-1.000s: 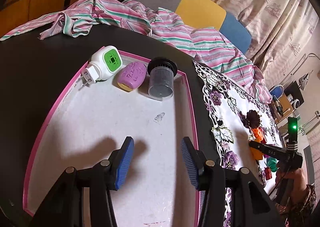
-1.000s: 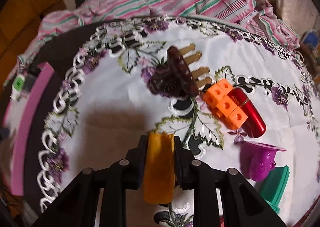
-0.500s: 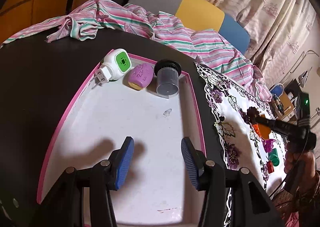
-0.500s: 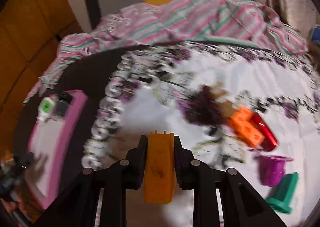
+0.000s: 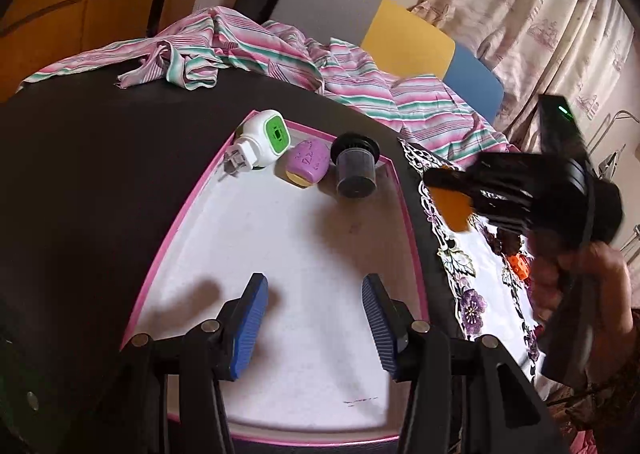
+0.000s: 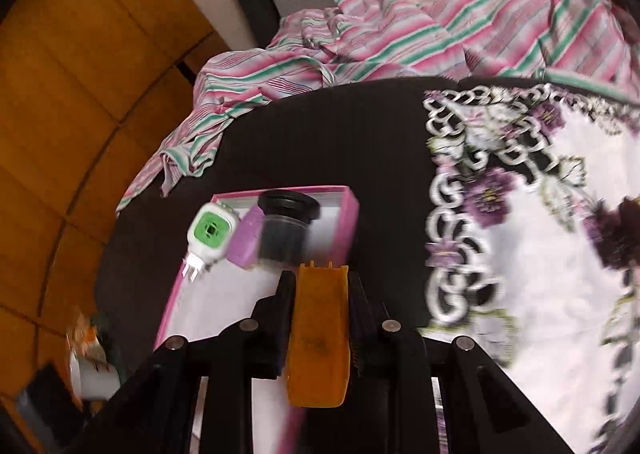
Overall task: Organize rigid objects
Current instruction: 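Carry the orange slide piece into the tray and open the right gripper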
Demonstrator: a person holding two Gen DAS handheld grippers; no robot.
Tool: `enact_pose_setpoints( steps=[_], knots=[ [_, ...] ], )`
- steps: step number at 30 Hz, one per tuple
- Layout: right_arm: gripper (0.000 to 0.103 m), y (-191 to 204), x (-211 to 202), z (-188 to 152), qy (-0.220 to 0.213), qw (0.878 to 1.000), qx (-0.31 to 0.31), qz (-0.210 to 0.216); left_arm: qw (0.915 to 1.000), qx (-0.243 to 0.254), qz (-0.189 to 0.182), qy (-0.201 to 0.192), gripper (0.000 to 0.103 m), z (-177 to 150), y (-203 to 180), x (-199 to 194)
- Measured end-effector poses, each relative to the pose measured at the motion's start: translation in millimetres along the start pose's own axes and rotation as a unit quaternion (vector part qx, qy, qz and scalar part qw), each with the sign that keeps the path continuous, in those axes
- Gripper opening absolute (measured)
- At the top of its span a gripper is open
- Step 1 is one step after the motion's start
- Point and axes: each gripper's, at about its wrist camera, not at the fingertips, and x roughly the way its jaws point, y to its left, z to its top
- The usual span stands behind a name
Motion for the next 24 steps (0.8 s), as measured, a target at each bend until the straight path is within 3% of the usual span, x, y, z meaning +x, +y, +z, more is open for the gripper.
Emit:
enact_pose_setpoints(
  steps=[11, 18, 24],
  knots=[
    [0.025, 10, 48, 21, -0.019, 0.996, 0.043, -0.080, 0.9999, -0.013, -0.006, -0.008, 0.050, -3, 12, -12],
    [0.025, 9, 51, 28, -0.031, 0.994, 0.063, -0.088, 0.9998, -0.017, -0.008, -0.006, 0.050, -5, 13, -12],
    [0.026, 19, 52, 27, -0.032, 0.995, 0.038, -0.090, 0.9998, -0.014, -0.009, -0.005, 0.049, -5, 10, -11]
  ],
)
